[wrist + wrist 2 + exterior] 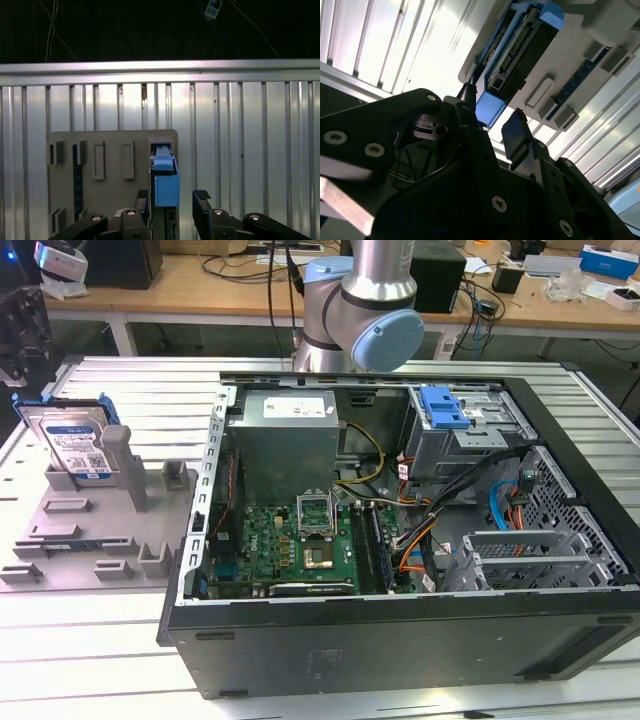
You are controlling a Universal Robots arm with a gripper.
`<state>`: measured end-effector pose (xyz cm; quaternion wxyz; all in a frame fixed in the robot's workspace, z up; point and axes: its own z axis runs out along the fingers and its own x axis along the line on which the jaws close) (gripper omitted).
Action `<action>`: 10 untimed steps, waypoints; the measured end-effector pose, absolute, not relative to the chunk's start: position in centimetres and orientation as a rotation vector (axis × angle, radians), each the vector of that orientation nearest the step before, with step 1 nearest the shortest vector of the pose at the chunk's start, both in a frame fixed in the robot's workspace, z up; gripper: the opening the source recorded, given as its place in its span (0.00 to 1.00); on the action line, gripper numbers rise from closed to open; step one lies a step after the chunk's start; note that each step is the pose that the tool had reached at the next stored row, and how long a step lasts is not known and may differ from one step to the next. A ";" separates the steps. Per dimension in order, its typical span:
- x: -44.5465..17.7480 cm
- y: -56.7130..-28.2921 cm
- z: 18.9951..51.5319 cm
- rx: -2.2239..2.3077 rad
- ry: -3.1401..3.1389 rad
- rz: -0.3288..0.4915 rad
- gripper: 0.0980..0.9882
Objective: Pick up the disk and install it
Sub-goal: 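Pick up the disk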
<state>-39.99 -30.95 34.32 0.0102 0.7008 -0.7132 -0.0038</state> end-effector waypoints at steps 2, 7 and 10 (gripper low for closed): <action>-40.0 -31.0 34.2 2.187 -2.226 -0.011 0.43; -40.0 -31.0 34.0 2.185 -2.224 -0.006 0.43; -40.0 -31.1 33.7 2.183 -2.221 -0.001 0.43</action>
